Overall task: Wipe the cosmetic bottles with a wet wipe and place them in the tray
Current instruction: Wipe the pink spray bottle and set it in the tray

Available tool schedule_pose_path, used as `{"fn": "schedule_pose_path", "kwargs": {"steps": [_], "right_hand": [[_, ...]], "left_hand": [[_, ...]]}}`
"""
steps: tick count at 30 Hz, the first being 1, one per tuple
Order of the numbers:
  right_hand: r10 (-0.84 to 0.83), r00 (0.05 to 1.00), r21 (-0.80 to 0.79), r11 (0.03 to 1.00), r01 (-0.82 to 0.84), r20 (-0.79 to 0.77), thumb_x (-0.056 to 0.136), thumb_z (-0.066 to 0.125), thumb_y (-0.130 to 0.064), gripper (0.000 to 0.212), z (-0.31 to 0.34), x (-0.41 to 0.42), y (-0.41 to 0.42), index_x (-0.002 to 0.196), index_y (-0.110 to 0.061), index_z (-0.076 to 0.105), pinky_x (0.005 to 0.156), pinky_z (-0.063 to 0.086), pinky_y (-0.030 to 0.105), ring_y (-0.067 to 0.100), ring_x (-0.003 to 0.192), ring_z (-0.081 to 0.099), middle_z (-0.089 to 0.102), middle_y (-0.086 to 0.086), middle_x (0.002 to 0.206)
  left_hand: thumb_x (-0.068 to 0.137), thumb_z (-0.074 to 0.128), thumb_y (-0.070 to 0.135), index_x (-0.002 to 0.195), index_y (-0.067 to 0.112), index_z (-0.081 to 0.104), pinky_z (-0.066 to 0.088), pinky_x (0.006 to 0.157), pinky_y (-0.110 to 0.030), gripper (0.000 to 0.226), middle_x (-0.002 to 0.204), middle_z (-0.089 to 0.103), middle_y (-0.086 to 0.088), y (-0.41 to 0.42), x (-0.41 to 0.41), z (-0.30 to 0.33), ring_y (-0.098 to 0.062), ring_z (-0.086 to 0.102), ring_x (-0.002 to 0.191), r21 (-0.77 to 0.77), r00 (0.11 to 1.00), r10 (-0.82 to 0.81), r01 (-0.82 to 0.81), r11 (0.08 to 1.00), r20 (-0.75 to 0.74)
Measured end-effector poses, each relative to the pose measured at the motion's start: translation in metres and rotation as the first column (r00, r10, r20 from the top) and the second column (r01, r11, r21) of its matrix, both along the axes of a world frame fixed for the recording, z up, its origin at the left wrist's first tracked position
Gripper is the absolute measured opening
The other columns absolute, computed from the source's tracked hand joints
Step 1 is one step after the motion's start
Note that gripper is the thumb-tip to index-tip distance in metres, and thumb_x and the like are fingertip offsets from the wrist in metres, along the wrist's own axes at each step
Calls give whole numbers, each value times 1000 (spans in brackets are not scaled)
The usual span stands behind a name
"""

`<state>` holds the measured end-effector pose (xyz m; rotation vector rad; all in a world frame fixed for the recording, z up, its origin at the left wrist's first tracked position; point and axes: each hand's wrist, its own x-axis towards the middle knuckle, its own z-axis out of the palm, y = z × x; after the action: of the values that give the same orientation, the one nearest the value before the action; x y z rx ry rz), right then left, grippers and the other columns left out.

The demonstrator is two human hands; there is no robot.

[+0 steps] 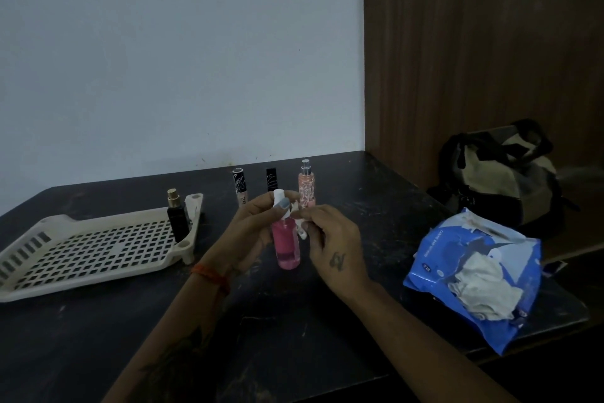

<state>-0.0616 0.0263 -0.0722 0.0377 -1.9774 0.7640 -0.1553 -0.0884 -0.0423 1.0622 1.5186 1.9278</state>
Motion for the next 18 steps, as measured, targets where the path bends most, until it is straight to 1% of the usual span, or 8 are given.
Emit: {"fn": "schedule_pose_path", "kwargs": {"steps": [4,9,11,12,14,15,16,18], "right_hand": [[-14,1000,-24,1000,15,26,82,57,8,19,1,-1,0,93,-2,68,74,41,5,9,80,58,66,10,90],[41,996,-93,995,-34,75,84,56,7,21,0,-4,1,97,-4,67,73,40,6,11,82,58,66,9,92],[82,988,-145,987,-64,128,85,56,3,22,-1,-6,1,102,-6,67,72,40,3,4,82,55,66,7,96],[110,981,-180,980,-80,162,86,56,2,23,-1,-6,2,104,-8,67,71,40,2,-2,79,54,66,5,97],[145,966,-236,967,-92,216,85,58,1,25,-2,-7,4,104,-10,68,66,41,1,-8,71,53,68,3,96],[130,967,-242,967,-76,217,84,59,2,25,-2,-6,4,102,-12,69,65,42,0,-8,68,54,69,2,94],[87,980,-232,972,-44,177,82,60,3,25,-1,-5,3,100,-12,70,65,42,0,-7,68,55,70,0,94],[1,1000,-192,981,3,22,79,63,5,22,0,-2,3,95,-9,70,69,42,-1,-5,74,56,68,-2,91]], "left_hand": [[77,55,20,98,19,68,56,76,-29,25,93,72,3,-3,-4,-1,-13,67,87,-47,997,59,-62,997,-52],[74,58,26,88,29,74,49,77,-27,21,91,73,6,-7,-6,1,-8,67,86,-95,987,114,-125,988,-115],[74,58,25,88,29,74,49,77,-25,21,92,73,6,-8,-7,1,-8,67,86,-99,987,115,-126,987,-115],[74,58,25,90,28,73,49,78,-26,22,93,73,6,-9,-8,1,-9,67,88,-98,987,119,-130,987,-109],[75,57,25,96,25,69,49,79,-27,24,94,73,6,-10,-10,1,-10,67,89,-93,986,138,-146,985,-90],[75,57,25,97,24,68,49,80,-28,25,94,73,6,-10,-10,1,-10,67,90,-90,985,146,-154,984,-87],[75,57,25,98,23,67,49,80,-27,26,93,73,6,-10,-10,1,-10,67,89,-89,984,152,-160,983,-88],[75,56,24,100,20,66,52,78,-25,27,91,74,6,-8,-9,1,-9,67,88,-82,983,153,-161,983,-98]]}}
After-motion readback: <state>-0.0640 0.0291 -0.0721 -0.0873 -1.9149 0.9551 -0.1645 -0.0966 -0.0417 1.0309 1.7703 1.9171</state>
